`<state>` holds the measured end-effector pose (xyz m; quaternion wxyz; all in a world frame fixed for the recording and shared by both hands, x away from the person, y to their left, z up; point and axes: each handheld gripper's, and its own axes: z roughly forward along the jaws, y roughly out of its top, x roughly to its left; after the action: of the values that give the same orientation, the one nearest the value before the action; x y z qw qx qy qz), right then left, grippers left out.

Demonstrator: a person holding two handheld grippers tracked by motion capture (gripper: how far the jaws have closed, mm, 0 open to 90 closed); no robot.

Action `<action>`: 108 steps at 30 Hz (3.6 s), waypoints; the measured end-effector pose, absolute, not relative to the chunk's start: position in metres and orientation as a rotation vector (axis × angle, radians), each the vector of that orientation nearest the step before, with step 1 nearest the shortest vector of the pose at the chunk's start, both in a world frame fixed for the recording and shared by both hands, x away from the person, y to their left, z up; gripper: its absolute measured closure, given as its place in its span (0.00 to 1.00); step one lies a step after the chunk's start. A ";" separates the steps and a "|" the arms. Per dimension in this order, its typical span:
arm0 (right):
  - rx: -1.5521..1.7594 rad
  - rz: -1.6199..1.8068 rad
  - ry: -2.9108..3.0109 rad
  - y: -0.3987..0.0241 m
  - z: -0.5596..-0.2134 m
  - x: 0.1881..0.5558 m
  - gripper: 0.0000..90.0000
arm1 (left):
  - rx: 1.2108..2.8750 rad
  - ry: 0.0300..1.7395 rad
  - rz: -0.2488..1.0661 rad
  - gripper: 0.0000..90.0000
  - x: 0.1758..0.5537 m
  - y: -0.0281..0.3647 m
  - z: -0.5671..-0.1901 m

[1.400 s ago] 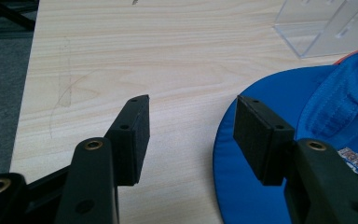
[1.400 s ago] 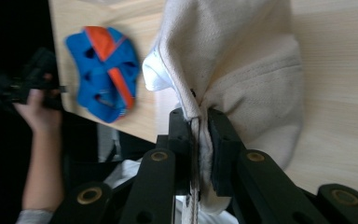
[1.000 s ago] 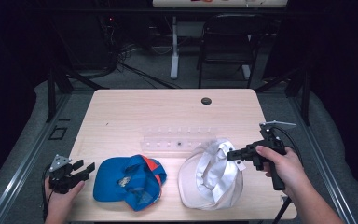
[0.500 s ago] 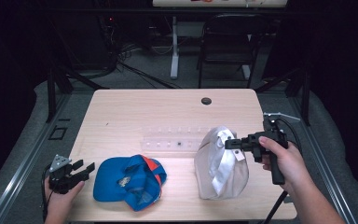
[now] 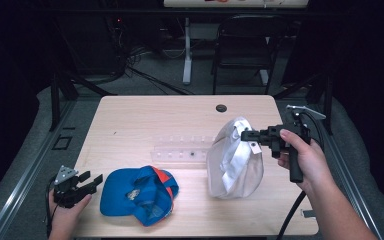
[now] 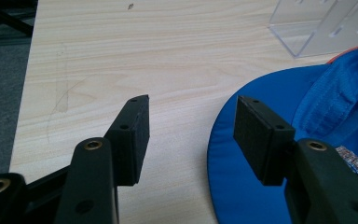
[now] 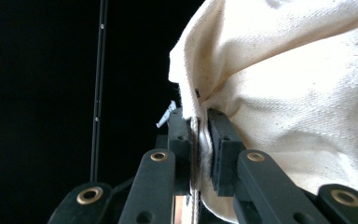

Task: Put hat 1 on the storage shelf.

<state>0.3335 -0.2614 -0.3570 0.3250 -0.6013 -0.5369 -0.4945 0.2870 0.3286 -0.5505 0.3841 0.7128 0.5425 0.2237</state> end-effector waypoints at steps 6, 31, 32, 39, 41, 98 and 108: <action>-1.587 -1.349 -1.351 -0.251 -0.352 0.344 0.90 | 1.815 1.381 0.568 0.52 0.287 0.329 -0.551; -1.578 -1.484 -1.256 -0.202 -0.323 0.401 0.88 | 1.787 1.336 0.559 0.52 0.286 0.323 -0.546; -1.580 -1.488 -1.254 -0.200 -0.321 0.403 0.89 | 1.789 1.331 0.556 0.52 0.286 0.323 -0.544; -1.578 -1.472 -1.274 -0.185 -0.314 0.420 0.89 | 1.773 1.263 0.572 0.51 0.283 0.310 -0.523; -1.569 -1.460 -1.289 -0.180 -0.315 0.425 0.89 | 1.775 1.236 0.577 0.51 0.283 0.304 -0.516; -1.531 -1.346 -1.334 -0.093 -0.343 0.457 0.87 | 2.010 0.858 0.585 0.61 0.331 0.131 -0.482; -1.569 -1.365 -1.340 -0.104 -0.341 0.455 0.87 | 2.032 0.844 0.566 0.68 0.339 0.117 -0.485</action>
<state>0.4553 -0.1041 -0.3413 0.3277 -0.5993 -0.5116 -0.5213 0.3392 0.1173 -0.4854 0.4212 0.8113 0.3368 0.2258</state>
